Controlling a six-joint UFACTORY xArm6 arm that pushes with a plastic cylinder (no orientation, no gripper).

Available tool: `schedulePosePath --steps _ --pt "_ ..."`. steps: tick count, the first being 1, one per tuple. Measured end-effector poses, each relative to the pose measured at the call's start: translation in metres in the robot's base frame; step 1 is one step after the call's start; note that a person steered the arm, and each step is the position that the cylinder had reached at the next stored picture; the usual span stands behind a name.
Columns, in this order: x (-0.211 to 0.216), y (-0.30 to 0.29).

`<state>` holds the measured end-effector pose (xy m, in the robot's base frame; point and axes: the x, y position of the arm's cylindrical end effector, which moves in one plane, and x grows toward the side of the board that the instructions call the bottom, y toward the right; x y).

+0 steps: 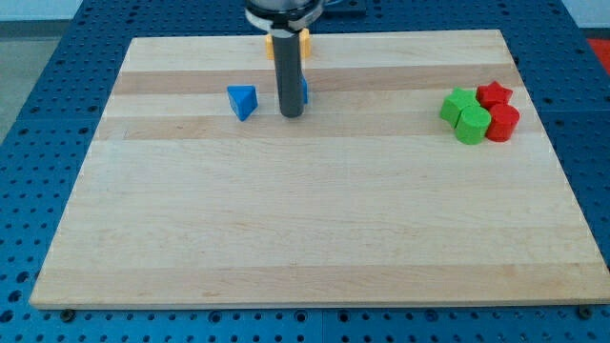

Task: Push blue cube into the bottom of yellow heart

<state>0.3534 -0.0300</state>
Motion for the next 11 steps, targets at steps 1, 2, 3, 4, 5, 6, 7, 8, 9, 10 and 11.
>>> schedulePosePath --steps 1,2,3,4,5,6,7,8,9,10,11 --pt "-0.036 -0.004" --pt "-0.051 -0.009" --pt "-0.037 -0.006" --pt "-0.029 0.012" --pt "-0.045 0.012" --pt "-0.064 0.009" --pt "-0.071 0.007" --pt "-0.064 0.007" --pt "-0.064 0.002" --pt "-0.072 0.001" --pt "-0.081 0.001"
